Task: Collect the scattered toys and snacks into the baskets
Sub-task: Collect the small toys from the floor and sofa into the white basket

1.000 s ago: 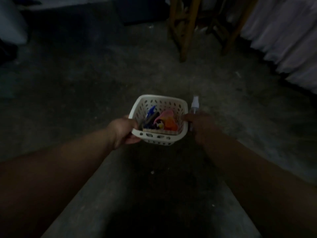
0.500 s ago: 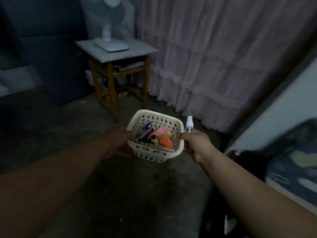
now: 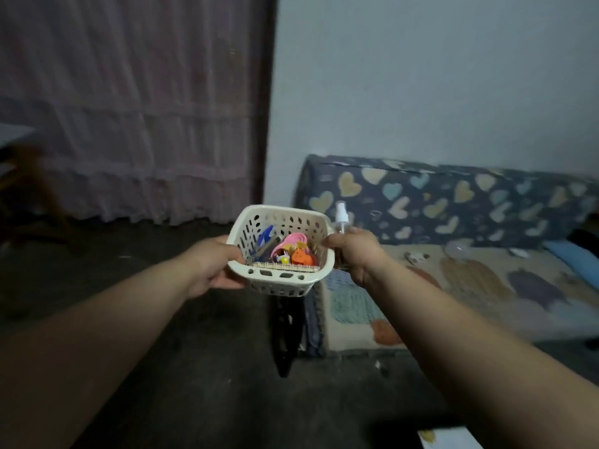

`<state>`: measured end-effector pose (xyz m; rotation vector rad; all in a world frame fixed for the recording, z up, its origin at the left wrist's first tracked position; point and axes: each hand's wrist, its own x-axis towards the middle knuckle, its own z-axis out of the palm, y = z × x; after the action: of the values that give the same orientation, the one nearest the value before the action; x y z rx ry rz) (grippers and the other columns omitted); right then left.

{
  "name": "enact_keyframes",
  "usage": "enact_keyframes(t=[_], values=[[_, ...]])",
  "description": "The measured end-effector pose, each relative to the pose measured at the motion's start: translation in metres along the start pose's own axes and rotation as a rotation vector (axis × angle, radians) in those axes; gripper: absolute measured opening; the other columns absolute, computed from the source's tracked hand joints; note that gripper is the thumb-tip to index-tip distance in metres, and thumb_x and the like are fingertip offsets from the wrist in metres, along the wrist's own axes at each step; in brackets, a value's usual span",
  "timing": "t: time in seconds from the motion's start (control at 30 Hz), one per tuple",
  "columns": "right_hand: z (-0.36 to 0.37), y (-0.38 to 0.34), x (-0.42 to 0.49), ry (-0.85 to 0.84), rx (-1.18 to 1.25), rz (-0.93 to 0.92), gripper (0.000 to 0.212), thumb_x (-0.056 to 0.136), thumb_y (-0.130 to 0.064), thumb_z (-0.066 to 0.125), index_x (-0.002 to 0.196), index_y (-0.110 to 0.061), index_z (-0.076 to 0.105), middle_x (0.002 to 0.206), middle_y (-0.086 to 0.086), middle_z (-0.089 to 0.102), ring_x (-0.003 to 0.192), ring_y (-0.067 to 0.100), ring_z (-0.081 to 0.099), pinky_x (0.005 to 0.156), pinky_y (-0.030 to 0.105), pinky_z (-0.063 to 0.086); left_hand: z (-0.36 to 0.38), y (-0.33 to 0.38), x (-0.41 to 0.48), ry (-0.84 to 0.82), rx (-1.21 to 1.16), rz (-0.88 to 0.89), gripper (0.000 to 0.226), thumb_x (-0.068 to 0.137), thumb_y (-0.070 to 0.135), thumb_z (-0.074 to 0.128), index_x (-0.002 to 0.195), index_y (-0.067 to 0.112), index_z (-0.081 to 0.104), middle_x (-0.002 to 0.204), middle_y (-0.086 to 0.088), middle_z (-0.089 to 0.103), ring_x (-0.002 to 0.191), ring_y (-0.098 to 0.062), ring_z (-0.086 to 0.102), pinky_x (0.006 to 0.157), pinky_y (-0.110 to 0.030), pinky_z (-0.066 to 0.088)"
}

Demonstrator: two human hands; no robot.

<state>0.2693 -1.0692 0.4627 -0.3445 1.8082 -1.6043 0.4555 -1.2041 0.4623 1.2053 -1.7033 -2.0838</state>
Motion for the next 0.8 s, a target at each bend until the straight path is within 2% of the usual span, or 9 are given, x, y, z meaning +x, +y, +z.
enact_keyframes(t=[0.07, 0.13, 0.27, 0.33, 0.4, 0.47, 0.63, 0.73, 0.8], values=[[-0.065, 0.009, -0.014, 0.107, 0.042, 0.018, 0.020, 0.078, 0.013, 0.059, 0.088, -0.004, 0.057, 0.071, 0.015, 0.064, 0.046, 0.022, 0.064, 0.045, 0.028, 0.053, 0.060, -0.002, 0.004, -0.095, 0.049, -0.019, 0.041, 0.086, -0.010, 0.047, 0.111, 0.021, 0.058, 0.098, -0.012, 0.067, 0.091, -0.029, 0.068, 0.064, -0.037, 0.059], [-0.105, 0.019, -0.025, 0.180, 0.055, 0.058, 0.021, 0.077, 0.011, 0.060, 0.091, -0.004, 0.056, 0.073, 0.015, 0.064, 0.047, 0.022, 0.064, 0.043, 0.025, 0.051, 0.101, -0.008, 0.006, -0.153, 0.071, -0.036, 0.041, 0.086, -0.010, 0.047, 0.112, 0.020, 0.058, 0.098, -0.012, 0.067, 0.091, -0.029, 0.068, 0.065, -0.037, 0.059], [-0.208, 0.044, -0.048, 0.314, 0.120, 0.076, 0.020, 0.078, 0.011, 0.059, 0.087, -0.007, 0.057, 0.074, 0.016, 0.063, 0.058, 0.027, 0.062, 0.053, 0.033, 0.055, 0.204, -0.024, 0.009, -0.267, 0.135, -0.079, 0.043, 0.084, -0.011, 0.046, 0.114, 0.018, 0.057, 0.095, -0.011, 0.066, 0.086, -0.026, 0.067, 0.067, -0.037, 0.058], [-0.237, 0.047, -0.054, 0.329, 0.128, 0.068, 0.022, 0.078, 0.011, 0.059, 0.093, -0.005, 0.059, 0.076, 0.016, 0.063, 0.062, 0.028, 0.063, 0.060, 0.037, 0.055, 0.233, -0.027, 0.012, -0.285, 0.162, -0.074, 0.045, 0.083, -0.011, 0.046, 0.118, 0.016, 0.057, 0.098, -0.012, 0.066, 0.088, -0.027, 0.066, 0.067, -0.037, 0.057], [-0.274, 0.052, -0.063, 0.362, 0.143, 0.060, 0.026, 0.078, 0.012, 0.059, 0.098, -0.005, 0.059, 0.077, 0.015, 0.064, 0.062, 0.028, 0.063, 0.059, 0.037, 0.056, 0.273, -0.033, 0.014, -0.304, 0.181, -0.073, 0.046, 0.083, -0.011, 0.045, 0.120, 0.014, 0.056, 0.101, -0.014, 0.066, 0.090, -0.029, 0.066, 0.063, -0.036, 0.058], [-0.317, 0.057, -0.079, 0.412, 0.153, 0.068, 0.022, 0.079, 0.012, 0.058, 0.093, -0.005, 0.058, 0.076, 0.015, 0.062, 0.061, 0.027, 0.062, 0.055, 0.034, 0.055, 0.319, -0.039, 0.010, -0.348, 0.187, -0.091, 0.046, 0.083, -0.011, 0.044, 0.120, 0.014, 0.054, 0.100, -0.015, 0.064, 0.092, -0.031, 0.065, 0.060, -0.036, 0.058], [-0.414, 0.075, -0.120, 0.569, 0.218, 0.087, 0.022, 0.078, 0.011, 0.060, 0.088, -0.009, 0.057, 0.078, 0.014, 0.063, 0.064, 0.026, 0.064, 0.060, 0.037, 0.056, 0.424, -0.052, 0.005, -0.462, 0.252, -0.102, 0.053, 0.081, -0.012, 0.044, 0.128, 0.012, 0.051, 0.115, -0.018, 0.061, 0.098, -0.031, 0.064, 0.065, -0.038, 0.058], [-0.467, 0.092, -0.148, 0.680, 0.229, 0.126, 0.030, 0.075, 0.007, 0.065, 0.103, -0.004, 0.060, 0.082, 0.015, 0.067, 0.065, 0.025, 0.068, 0.055, 0.031, 0.055, 0.488, -0.070, -0.003, -0.541, 0.268, -0.126, 0.055, 0.083, -0.013, 0.041, 0.131, 0.012, 0.048, 0.111, -0.019, 0.059, 0.089, -0.029, 0.064, 0.054, -0.033, 0.058], [-0.491, 0.104, -0.163, 0.732, 0.232, 0.154, 0.022, 0.076, 0.007, 0.065, 0.093, -0.006, 0.060, 0.083, 0.016, 0.067, 0.065, 0.025, 0.067, 0.057, 0.032, 0.056, 0.517, -0.082, -0.013, -0.587, 0.250, -0.166, 0.054, 0.085, -0.014, 0.038, 0.130, 0.015, 0.046, 0.104, -0.020, 0.057, 0.080, -0.027, 0.061, 0.043, -0.029, 0.056]])
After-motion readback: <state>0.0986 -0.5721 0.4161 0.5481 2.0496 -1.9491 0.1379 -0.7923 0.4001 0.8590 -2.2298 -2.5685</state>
